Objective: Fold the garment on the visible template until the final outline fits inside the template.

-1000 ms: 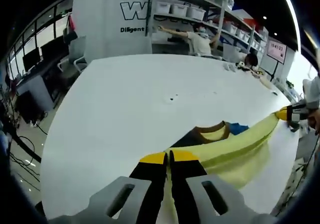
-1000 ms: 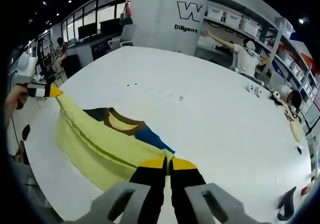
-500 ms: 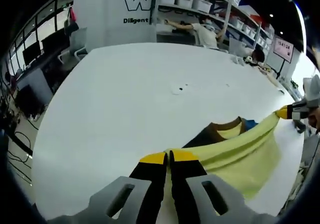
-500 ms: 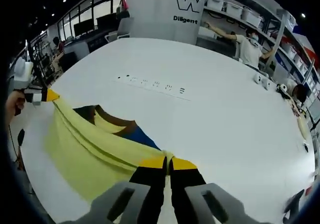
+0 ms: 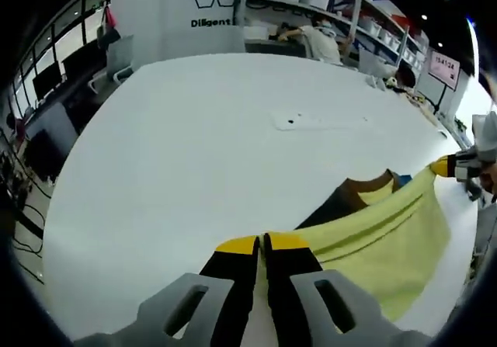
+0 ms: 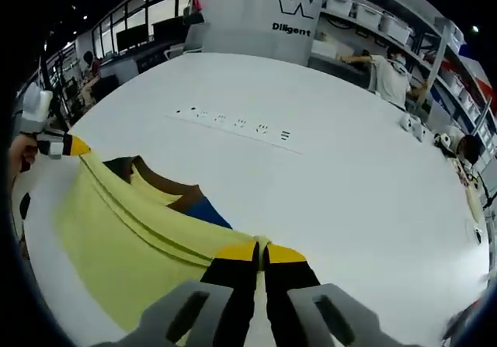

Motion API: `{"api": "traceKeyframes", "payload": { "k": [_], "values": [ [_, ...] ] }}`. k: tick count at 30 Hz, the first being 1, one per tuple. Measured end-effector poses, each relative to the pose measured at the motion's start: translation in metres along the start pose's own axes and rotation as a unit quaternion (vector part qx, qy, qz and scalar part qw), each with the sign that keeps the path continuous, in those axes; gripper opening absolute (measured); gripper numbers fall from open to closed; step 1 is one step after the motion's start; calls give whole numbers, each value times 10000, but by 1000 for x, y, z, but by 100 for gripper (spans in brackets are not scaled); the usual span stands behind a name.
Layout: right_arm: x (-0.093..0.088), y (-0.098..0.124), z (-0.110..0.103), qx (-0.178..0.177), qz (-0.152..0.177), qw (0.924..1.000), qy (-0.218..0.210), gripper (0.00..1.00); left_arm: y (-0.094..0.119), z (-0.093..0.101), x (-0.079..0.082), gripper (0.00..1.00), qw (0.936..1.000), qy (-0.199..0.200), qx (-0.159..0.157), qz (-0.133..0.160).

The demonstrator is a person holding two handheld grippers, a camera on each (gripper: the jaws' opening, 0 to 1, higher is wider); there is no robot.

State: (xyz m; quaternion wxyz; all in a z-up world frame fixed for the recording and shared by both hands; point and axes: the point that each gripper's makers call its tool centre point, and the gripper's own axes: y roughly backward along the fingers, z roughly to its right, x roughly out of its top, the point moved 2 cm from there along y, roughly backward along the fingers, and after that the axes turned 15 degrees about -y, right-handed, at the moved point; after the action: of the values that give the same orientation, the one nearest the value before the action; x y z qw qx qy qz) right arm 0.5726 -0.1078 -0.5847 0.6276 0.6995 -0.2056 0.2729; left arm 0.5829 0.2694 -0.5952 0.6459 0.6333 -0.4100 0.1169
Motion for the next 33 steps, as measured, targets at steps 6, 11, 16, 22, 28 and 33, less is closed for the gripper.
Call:
{"api": "traceKeyframes", "payload": {
  "k": [6, 11, 16, 22, 28, 33],
  "values": [
    [-2, -2, 2, -33, 113, 9999, 69, 1, 5, -5, 3, 5, 9985, -494, 86, 197],
    [0, 7, -8, 143, 347, 9948, 947, 21, 11, 6, -3, 18, 9932, -1111, -120, 319],
    [-6, 15, -22, 401, 424, 9883, 1406, 31, 18, 17, -4, 35, 9834, -1724, -270, 507],
    [-14, 15, -26, 591, 371, 9845, 1606, 41, 19, 33, -12, 49, 9737, -2186, -471, 442],
    [-23, 6, -19, 492, 252, 9763, 2095, 41, 10, 41, -16, 49, 9636, -2613, -424, 362],
    [-27, -6, -10, 238, 177, 9707, 2386, 38, 3, 41, -14, 43, 9599, -2768, -316, 323]
  ]
}}
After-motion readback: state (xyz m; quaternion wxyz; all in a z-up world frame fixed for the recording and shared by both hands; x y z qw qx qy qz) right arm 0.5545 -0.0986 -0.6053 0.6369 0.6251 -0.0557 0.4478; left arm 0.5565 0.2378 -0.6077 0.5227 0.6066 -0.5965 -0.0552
